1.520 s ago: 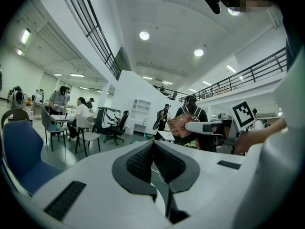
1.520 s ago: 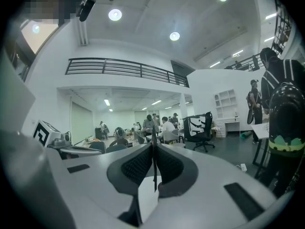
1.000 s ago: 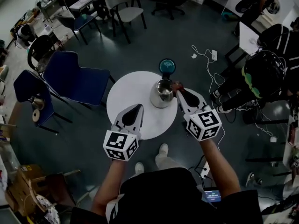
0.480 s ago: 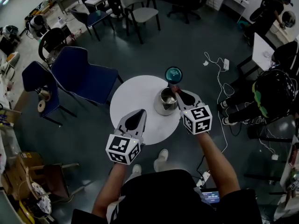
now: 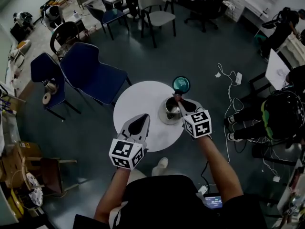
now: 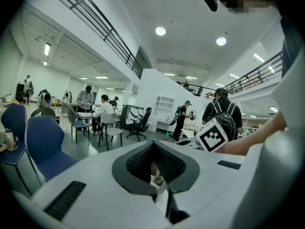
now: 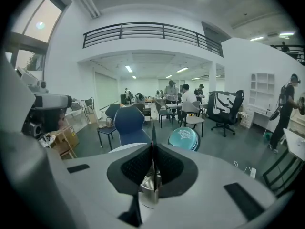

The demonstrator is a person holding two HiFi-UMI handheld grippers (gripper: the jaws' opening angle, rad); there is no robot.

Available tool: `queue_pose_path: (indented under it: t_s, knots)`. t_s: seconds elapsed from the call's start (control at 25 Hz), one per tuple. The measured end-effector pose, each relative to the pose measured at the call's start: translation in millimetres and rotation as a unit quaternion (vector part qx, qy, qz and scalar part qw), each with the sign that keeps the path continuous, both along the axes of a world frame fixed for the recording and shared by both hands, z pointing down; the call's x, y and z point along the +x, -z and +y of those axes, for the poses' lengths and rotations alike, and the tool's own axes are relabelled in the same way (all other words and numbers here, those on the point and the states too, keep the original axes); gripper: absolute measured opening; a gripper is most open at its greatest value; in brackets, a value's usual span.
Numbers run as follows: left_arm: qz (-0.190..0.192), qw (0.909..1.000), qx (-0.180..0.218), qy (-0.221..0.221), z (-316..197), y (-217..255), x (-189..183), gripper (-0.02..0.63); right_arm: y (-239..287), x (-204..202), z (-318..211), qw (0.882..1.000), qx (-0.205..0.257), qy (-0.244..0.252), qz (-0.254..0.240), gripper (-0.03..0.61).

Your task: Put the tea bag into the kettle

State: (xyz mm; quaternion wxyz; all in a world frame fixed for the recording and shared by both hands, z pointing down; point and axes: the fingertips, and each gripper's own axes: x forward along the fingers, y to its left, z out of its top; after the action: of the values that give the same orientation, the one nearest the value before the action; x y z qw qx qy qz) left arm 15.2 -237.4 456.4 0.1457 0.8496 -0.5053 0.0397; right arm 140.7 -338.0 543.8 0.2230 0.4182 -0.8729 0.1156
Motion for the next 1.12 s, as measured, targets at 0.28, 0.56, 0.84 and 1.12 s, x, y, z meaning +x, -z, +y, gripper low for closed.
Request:
queue_pose_path:
  t_s: [0.28,0.56,0.84,1.12]
  knots:
    - [-0.009,0.9998,-0.008,0.015,2.8,-3.7,5.4,0.015,-23.1,-0.3,-10.4,0.999,-0.028,0.030,0.032,0.040]
    - [-0.016,0.9993,-0.020,0.029,7.0,-8.9,-17.5,0.015,-48.4,-12.1,-16.2,0.995,-0.059,0.048,0.068,0.040]
    - [-0.012,0.9997,-0.018,0.015,-1.7,-13.0,-41.0,0.015,-67.0,-29.8,-21.2,0.991,-0.078,0.049,0.099,0.040]
    - [-0.006,0.9999,-0.010,-0.007,-20.2,-4.8,-57.1,0.015,-80.9,-34.3,-23.1,0.983,-0.106,0.055,0.137,0.040]
